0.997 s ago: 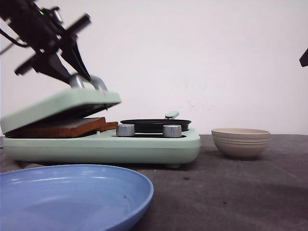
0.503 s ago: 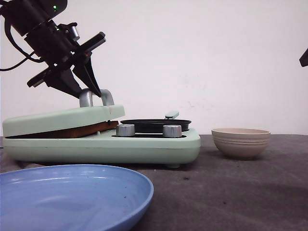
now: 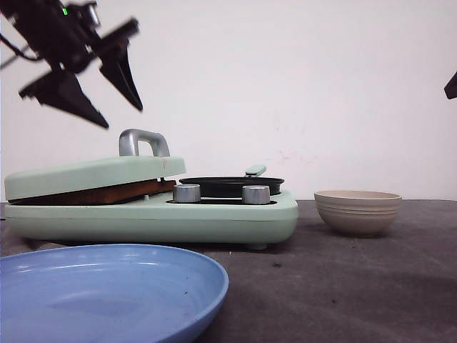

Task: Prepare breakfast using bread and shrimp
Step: 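Grasp the lid handle with the left gripper and close the lid, then move the right gripper above the cream bowl of shrimp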

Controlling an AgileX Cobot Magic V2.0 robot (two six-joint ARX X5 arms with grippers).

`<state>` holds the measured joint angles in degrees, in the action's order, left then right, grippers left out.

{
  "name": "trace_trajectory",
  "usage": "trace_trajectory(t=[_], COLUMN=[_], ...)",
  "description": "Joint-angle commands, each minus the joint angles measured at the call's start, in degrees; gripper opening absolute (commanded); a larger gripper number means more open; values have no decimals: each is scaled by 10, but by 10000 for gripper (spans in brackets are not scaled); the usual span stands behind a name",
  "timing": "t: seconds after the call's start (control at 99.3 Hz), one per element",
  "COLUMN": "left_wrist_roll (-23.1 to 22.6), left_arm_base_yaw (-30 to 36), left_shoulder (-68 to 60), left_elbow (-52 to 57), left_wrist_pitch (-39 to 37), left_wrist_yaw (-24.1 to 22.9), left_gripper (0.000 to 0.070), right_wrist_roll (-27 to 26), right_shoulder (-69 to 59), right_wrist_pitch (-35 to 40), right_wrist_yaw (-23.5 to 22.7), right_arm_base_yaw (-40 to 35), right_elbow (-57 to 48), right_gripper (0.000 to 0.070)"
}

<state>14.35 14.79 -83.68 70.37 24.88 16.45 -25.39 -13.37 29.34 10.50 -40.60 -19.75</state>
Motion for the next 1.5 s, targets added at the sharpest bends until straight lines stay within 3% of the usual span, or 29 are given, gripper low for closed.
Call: trace_trajectory(t=[0.0,0.383,0.805,1.017,1.248,1.49], left_wrist_roll=[-26,-110,-156,-153,-136,-114], left_arm_base_yaw=[-2,-9,-9,-10,-9,-9], left_shoulder=[14,166,322,416,520,602], left_elbow=[6,6,0,-85,-203,-290], left_wrist_pitch=[-4,30,117,62,21,21], left_wrist_yaw=[-2,-2,-2,-6,-45,-64], left_gripper=[318,312,312,310,310,310], right_wrist_roll=[3,-15,-20,-42,-45,15], right_shoulder=[0,0,-3,-49,-163,-342], right_wrist_pitch=[-6,-6,-38,-36,-8,60], right_wrist_yaw=[0,-7,-17,-17,-17,-45], right_arm_base_yaw=[-6,-6,-5,-5,5,69], right_elbow=[-1,-3,-19,-60,-146,-284], right_gripper=[411,411,411,411,412,412])
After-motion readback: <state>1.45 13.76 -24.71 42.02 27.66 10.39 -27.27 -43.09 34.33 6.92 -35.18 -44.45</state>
